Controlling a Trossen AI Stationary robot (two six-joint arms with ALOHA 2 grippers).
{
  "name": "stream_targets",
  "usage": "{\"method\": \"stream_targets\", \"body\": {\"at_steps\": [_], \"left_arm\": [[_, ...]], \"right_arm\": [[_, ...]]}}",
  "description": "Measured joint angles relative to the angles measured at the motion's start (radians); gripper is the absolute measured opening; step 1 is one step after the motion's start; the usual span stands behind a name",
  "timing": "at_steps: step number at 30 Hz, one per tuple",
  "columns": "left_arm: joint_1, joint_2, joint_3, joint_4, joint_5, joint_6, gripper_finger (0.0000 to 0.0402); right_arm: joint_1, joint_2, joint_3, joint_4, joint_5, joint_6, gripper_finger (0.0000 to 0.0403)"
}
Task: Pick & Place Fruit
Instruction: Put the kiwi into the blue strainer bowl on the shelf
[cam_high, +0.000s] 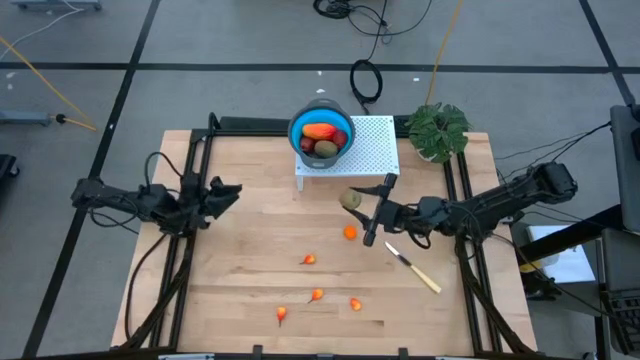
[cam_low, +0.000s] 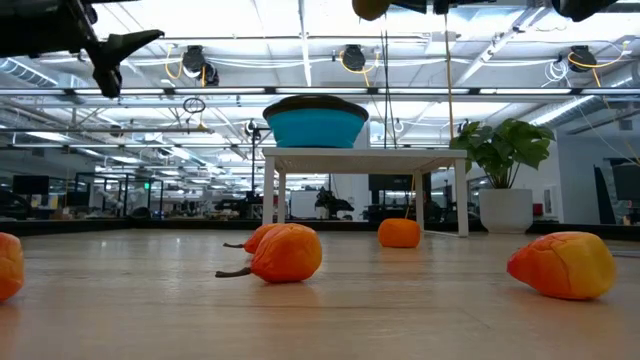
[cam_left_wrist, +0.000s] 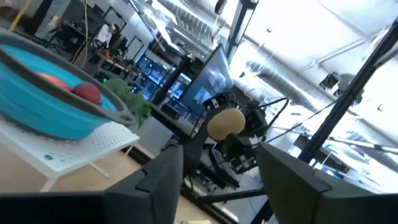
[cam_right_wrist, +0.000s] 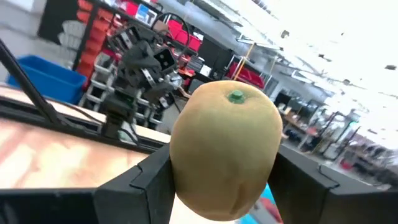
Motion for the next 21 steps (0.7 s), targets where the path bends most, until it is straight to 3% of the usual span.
{"method": "stream_targets", "body": {"at_steps": [6,12,21], "left_arm": [[0.0,0.152,0.0,0.174,0.006,-0.012,0.0249],[0.0,0.279,0.004,0.329,0.007,-0.01,0.0259],[0.0,0.472,0.171,0.331,0.007,0.125,0.026]], "right_arm": [[-0.03,0.0,0.0,0.0,-0.035,-0.082,0.0208],[-0.058,0.0,0.0,-0.006,-0.1,-0.087,0.0208],[-0.075,0.0,0.0,-0.02,-0.107,-0.098,0.0208]]}}
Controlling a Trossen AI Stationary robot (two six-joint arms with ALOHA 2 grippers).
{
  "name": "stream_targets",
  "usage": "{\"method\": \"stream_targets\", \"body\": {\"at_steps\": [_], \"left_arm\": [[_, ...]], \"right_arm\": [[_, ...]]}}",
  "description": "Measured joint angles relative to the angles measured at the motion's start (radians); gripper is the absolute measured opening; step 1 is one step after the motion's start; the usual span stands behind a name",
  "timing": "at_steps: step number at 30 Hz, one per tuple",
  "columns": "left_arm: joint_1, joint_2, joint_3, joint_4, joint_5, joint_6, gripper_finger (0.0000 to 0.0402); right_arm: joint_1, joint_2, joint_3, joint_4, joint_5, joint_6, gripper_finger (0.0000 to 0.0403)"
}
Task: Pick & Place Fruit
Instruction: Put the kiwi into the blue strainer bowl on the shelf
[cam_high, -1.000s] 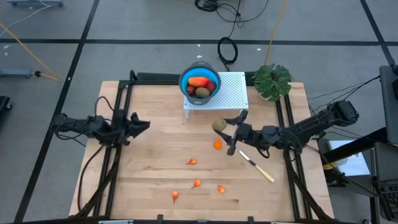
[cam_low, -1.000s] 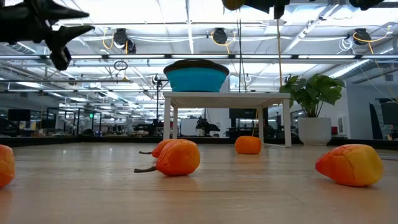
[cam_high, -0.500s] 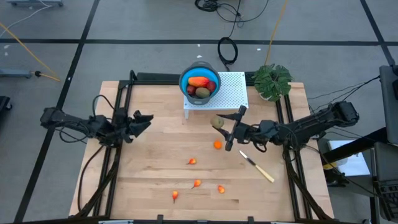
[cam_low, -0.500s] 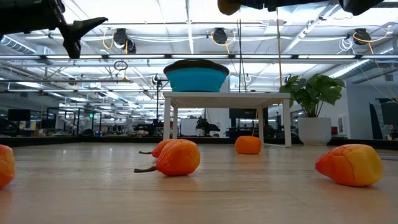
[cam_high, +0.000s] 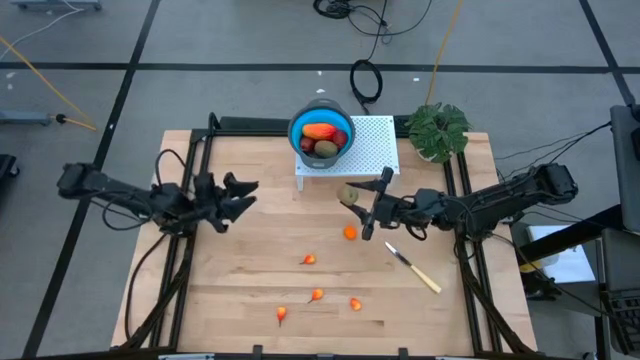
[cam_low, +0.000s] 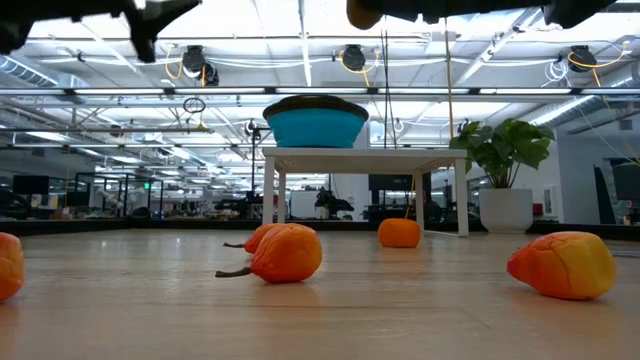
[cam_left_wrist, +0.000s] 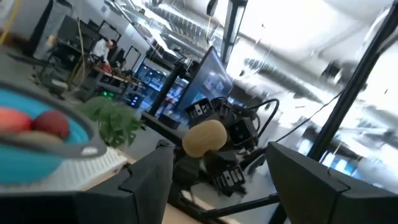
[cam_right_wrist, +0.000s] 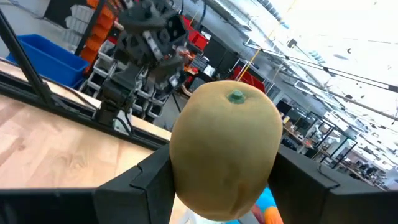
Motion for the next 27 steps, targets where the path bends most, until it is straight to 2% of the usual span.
{"method": "stream_targets", "body": {"at_steps": [14,23,27], "left_arm": [[0.001,0.343,0.441,-0.454,-0.008,0.21,0.026],[0.002,0.539,0.624,-0.49,-0.014,0.294,0.026],[0.01,0.612,0.688,-0.508,-0.053,0.338,0.026]], "right_arm": [[-0.001,0.0,0.0,-0.071,0.011,-0.061,0.0208],[-0.001,0.0,0.001,-0.132,0.154,-0.075,0.0208],[-0.001,0.012,0.001,-0.144,0.193,-0.075,0.0208]]}}
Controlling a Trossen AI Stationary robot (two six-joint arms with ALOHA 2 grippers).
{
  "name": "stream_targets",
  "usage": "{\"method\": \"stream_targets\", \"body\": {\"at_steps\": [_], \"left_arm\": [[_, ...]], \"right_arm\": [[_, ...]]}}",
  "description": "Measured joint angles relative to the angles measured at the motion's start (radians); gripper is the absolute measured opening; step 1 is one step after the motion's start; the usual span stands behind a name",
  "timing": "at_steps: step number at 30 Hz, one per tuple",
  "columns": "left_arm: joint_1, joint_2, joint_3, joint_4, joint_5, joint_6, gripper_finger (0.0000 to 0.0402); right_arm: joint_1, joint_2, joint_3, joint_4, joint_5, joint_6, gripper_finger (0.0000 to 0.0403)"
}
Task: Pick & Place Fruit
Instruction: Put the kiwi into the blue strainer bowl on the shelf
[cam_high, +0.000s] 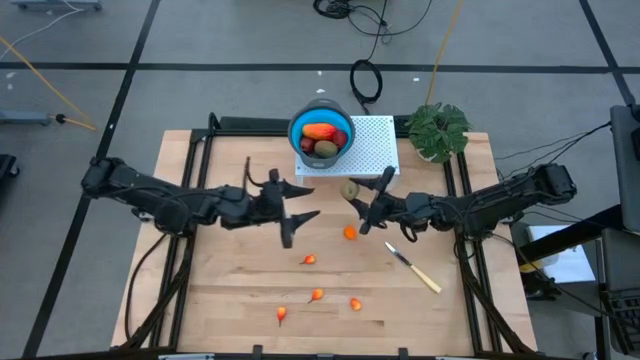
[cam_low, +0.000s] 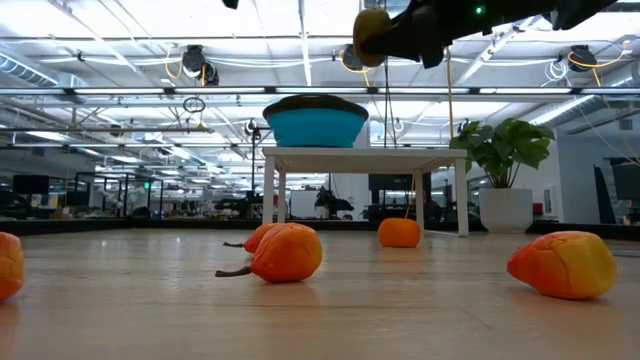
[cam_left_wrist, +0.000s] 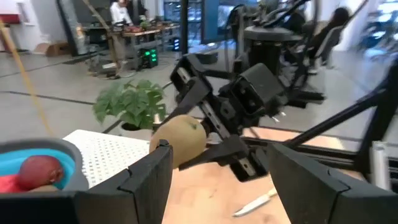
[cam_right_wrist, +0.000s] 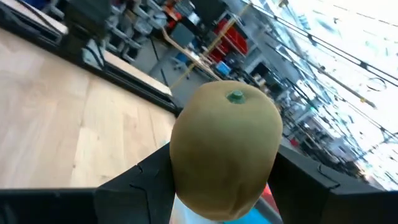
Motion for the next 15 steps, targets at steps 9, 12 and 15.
{"method": "stream_targets", "body": {"at_steps": [9,12,15], "left_arm": [[0.038,0.132,0.103,-0.023,-0.035,0.035,0.026],[0.054,0.164,0.126,-0.03,-0.034,0.035,0.026],[0.067,0.187,0.139,-0.03,-0.026,0.039,0.026]], "right_arm": [[0.0,0.044,0.0,0.038,0.106,-0.064,0.0208],[0.0,0.07,0.0,0.059,0.107,-0.072,0.0208],[0.0,0.08,0.0,0.075,0.107,-0.108,0.0208]]}}
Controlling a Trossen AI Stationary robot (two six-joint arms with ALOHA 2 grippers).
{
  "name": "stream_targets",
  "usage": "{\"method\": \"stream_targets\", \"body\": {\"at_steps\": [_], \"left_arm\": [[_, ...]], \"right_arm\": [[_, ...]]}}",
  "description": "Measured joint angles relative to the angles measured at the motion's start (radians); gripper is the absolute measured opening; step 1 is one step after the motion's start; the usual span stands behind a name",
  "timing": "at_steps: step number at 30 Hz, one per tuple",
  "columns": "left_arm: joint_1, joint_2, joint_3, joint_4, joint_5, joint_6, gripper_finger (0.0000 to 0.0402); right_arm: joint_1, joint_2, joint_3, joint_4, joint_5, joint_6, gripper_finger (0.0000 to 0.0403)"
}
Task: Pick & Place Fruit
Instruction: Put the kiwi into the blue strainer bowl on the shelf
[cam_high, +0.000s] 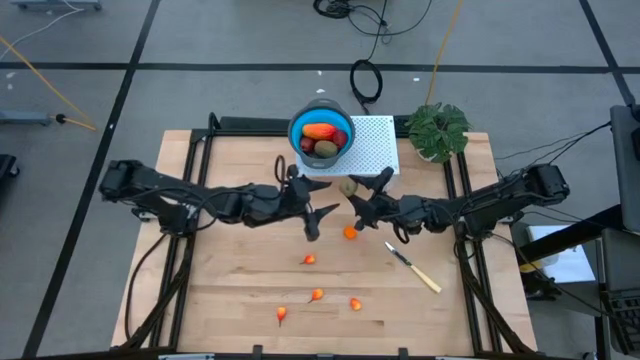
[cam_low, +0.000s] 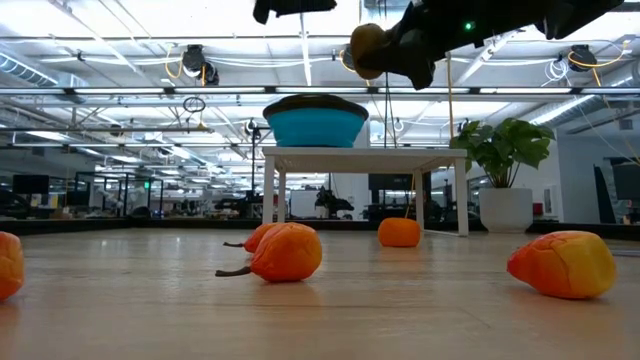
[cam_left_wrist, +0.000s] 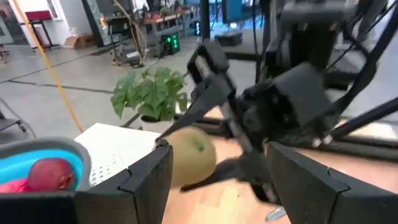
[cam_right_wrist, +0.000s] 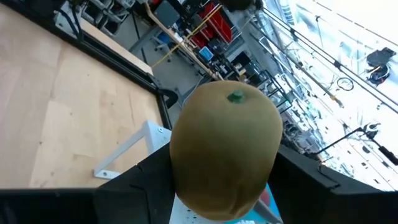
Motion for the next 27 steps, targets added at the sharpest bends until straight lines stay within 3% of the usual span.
{"method": "stream_targets", "body": {"at_steps": [20,27], "left_arm": [[0.089,0.055,0.013,0.017,0.02,0.056,0.026],[0.094,0.107,0.077,-0.001,0.032,0.073,0.026]], "right_arm": [[-0.025,0.011,0.0,0.068,0.0,-0.06,0.0208],[-0.026,0.011,0.0,0.064,-0.003,-0.062,0.0208]]}}
